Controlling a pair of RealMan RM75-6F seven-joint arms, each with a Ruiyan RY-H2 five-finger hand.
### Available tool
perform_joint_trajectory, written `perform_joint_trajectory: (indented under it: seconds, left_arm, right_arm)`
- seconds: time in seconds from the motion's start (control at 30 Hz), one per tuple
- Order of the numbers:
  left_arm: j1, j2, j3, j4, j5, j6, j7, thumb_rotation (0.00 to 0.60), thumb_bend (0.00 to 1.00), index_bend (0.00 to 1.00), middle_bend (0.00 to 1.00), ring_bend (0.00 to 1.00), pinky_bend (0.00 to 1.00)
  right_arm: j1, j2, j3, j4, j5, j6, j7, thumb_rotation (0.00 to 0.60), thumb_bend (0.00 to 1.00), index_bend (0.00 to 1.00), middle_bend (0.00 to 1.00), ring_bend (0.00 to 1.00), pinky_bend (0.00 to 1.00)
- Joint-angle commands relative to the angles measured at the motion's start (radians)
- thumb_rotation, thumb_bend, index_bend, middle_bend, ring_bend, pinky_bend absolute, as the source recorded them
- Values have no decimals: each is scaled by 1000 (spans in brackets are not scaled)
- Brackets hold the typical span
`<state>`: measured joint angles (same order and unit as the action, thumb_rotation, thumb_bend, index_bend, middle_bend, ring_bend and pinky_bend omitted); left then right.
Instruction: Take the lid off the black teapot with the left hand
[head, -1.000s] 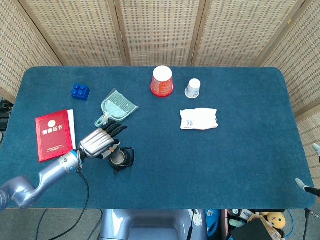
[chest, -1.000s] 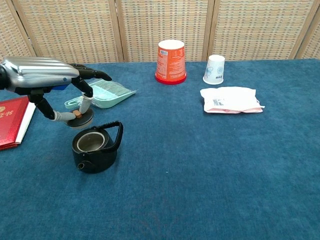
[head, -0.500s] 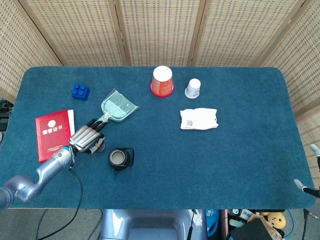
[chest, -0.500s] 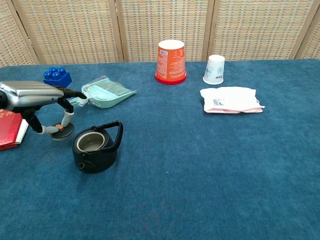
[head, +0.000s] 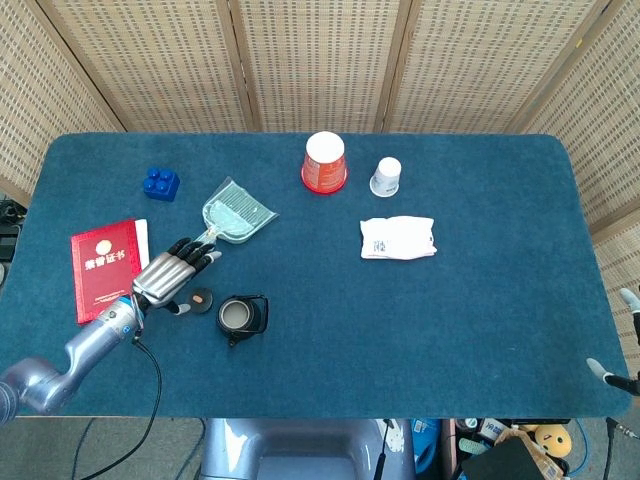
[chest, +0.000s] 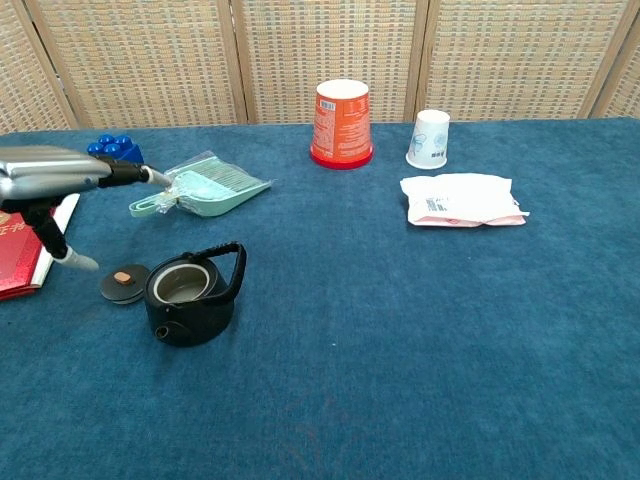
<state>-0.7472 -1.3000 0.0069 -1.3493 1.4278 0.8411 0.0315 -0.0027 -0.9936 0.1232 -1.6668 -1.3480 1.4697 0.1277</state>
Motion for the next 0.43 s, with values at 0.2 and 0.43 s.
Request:
perform_joint_trajectory:
  seconds: [0.2,0.43]
  left_arm:
    - [239,123,-50,-232,-152,365,128,600,101,0,0,0,0]
    - [380,146,-24,-321,-199,521,170,600,94,0,0,0,0]
  right_arm:
    - [3,-15,-4,11,-7,2,-16,600,0,0,0,0,0]
    - [5,-41,-5,28,-19,19,-53,600,0,0,0,0,0]
